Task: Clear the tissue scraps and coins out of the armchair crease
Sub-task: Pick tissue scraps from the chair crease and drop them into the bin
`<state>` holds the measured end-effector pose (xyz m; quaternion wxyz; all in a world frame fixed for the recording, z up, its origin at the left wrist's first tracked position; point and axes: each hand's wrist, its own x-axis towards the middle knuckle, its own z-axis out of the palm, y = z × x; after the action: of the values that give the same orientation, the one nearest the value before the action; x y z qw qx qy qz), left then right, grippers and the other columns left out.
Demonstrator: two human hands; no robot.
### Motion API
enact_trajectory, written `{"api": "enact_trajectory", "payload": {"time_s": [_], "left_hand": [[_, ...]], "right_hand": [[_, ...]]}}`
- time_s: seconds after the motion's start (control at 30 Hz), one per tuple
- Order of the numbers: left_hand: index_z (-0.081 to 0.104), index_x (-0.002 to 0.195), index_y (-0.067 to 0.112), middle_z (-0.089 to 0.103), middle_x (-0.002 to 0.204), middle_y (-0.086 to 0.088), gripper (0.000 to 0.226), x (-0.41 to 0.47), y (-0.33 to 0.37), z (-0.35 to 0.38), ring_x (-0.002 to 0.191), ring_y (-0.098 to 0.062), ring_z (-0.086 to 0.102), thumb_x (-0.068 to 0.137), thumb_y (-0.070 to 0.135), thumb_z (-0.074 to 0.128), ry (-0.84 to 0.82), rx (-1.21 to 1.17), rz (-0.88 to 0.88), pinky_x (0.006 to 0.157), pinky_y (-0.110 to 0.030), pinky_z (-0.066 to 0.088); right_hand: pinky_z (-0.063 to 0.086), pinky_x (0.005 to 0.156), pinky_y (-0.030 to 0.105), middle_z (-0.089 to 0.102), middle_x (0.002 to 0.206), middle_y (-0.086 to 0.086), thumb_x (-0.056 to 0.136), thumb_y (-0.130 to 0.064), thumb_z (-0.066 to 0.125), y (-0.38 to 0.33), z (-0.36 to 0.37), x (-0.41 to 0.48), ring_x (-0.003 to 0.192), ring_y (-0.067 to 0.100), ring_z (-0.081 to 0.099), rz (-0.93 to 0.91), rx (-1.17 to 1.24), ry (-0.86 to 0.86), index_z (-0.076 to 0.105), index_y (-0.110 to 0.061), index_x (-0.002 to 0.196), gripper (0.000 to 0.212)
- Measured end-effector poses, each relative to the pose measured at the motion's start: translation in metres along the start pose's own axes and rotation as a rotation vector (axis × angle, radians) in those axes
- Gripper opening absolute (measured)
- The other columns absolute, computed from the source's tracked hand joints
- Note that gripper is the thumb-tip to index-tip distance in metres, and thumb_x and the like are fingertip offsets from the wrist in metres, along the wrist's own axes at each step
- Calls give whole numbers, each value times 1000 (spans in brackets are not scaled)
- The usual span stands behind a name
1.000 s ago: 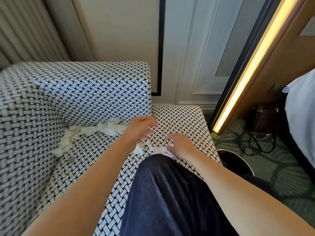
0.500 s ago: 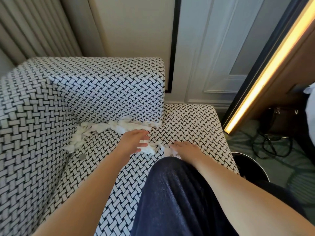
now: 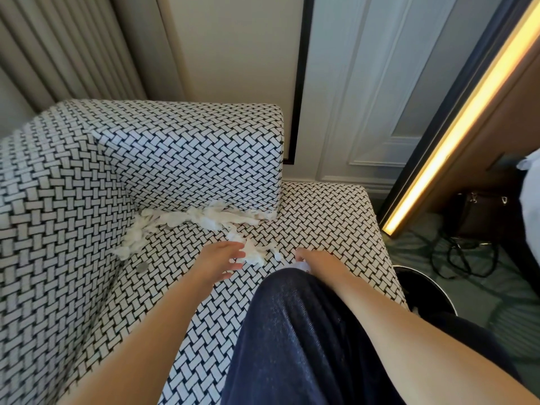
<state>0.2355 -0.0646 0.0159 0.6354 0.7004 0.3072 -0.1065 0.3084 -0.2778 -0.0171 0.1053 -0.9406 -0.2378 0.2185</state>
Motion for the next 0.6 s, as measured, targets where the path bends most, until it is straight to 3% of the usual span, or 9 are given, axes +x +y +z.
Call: {"api": "enact_trajectory", "payload": {"time_s": [0.1,0.2,0.33,0.43,0.5,0.53,0.6], "left_hand": [[63,110,19,65,108,1,19,-1,-6,0,90,-18,63,95,24,52,20,7,-24,80,-31,47],[60,117,22,57,114,2,23,-1,-10,3,95,-19,59,97,21,48,36,71,-17,79,-30,46],[54,127,28,48,118,3,32,2,-16,17,91,-12,52,96,18,47,-22,207,57,84,-30,44],[50,132,33,44,126,1,38,6,-18,30,80,-6,48,96,19,48,-90,276,123,73,-18,48],[42,137,42,32,147,-9,41,15,-21,37,112,-20,50,97,31,45,-93,458,133,101,-35,42],[35,139,46,22,153,-12,44,19,-22,39,131,-29,36,97,38,43,-88,574,120,112,-44,27],[25,143,49,10,156,-15,48,26,-27,44,143,-35,12,96,45,38,-93,753,90,115,-48,11]], "right_hand": [[53,74,29,64,89,-3,92,-22,52,-3,-7,-4,79,15,61,-32,-16,72,55,-22,96,5],[49,58,22,65,85,-3,92,-18,56,-10,-16,-5,63,9,55,-33,122,258,61,-20,97,8],[39,46,17,61,78,-6,88,-14,61,-41,-36,-7,54,8,51,21,587,615,60,-15,93,6],[36,43,10,61,77,-3,86,-11,60,-67,-37,-10,60,8,52,144,992,718,59,-10,87,2],[42,51,14,62,79,-6,85,-11,61,-78,-30,-11,66,9,55,175,1136,740,58,-12,87,3],[44,53,17,62,80,-7,85,-12,62,-82,-28,-11,68,9,57,184,1172,749,58,-14,86,4],[43,51,13,62,79,-9,85,-12,62,-83,-24,-11,65,4,55,198,1184,785,58,-16,85,6]]}}
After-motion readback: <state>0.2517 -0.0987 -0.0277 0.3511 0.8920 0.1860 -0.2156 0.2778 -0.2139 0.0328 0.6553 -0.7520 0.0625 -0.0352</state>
